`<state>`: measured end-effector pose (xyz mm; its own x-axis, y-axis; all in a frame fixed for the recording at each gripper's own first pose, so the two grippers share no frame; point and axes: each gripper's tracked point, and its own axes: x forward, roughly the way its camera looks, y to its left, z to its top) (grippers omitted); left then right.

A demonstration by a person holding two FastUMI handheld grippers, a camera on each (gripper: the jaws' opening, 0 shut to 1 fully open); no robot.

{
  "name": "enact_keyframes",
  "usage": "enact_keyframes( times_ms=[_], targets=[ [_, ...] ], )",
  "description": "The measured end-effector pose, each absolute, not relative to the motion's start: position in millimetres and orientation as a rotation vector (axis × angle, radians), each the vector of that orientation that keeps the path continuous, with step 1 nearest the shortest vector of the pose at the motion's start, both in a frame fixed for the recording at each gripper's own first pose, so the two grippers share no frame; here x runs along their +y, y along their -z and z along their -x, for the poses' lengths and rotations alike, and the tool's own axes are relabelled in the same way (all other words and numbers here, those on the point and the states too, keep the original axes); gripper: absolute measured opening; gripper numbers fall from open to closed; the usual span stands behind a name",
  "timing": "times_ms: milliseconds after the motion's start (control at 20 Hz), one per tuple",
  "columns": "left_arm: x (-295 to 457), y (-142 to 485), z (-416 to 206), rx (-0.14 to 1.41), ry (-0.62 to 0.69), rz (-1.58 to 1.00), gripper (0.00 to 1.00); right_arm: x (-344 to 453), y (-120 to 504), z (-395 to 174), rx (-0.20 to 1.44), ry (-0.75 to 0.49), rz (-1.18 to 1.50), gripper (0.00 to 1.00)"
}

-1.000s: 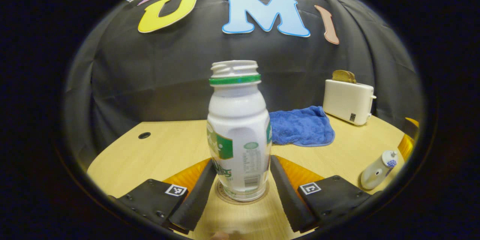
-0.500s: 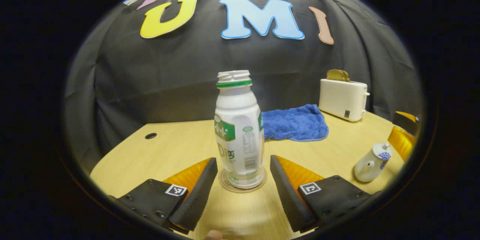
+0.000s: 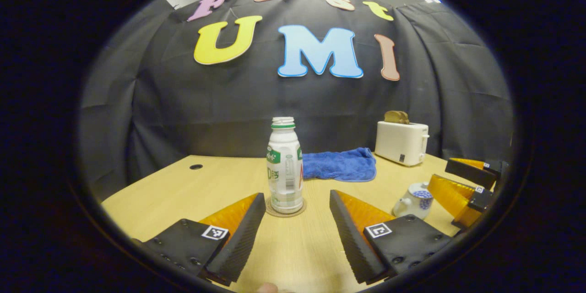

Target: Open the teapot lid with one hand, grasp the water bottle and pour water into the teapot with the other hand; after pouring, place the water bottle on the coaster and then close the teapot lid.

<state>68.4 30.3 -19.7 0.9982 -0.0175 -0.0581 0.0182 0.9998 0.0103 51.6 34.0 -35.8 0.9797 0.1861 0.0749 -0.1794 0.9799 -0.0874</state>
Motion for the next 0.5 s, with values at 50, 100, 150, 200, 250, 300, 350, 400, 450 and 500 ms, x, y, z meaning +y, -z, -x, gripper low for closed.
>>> enact_keyframes(
  times_ms=[50, 100, 150, 200, 250, 300, 350, 400, 450, 500],
  targets=[
    [28, 19, -59, 0.046, 0.014, -0.023, 0.99, 35, 39, -46, -0.08, -0.184, 0.084, 0.81],
    [28, 18, -49, 0.038, 0.006, -0.035, 0.97, 36, 42, -39, -0.074, -0.183, 0.084, 0.81],
    [26, 17, -39, 0.027, 0.005, -0.043, 0.95, 36, 44, -32, -0.069, -0.184, 0.076, 0.81],
    [25, 15, -31, 0.017, 0.003, -0.046, 0.93, 37, 47, -24, -0.061, -0.185, 0.063, 0.81],
    [23, 13, -21, 0.001, -0.003, -0.043, 0.91, 37, 50, -17, -0.051, -0.185, 0.046, 0.81],
    [22, 13, -12, -0.012, -0.009, -0.035, 0.89, 36, 54, -11, -0.039, -0.181, 0.029, 0.81],
    [18, 14, -5, -0.024, -0.011, -0.027, 0.87, 35, 56, -5, -0.028, -0.177, 0.013, 0.81],
    [14, 15, 0, -0.033, -0.011, -0.021, 0.87, 33, 60, -1, -0.016, -0.171, -0.001, 0.81],
    [8, 16, 2, -0.039, -0.015, -0.022, 0.93, 31, 59, 5, -0.012, -0.166, -0.018, 0.81],
    [6, 16, 5, -0.046, -0.019, -0.027, 0.93, 29, 60, 7, -0.009, -0.156, -0.029, 0.81]
  ],
)
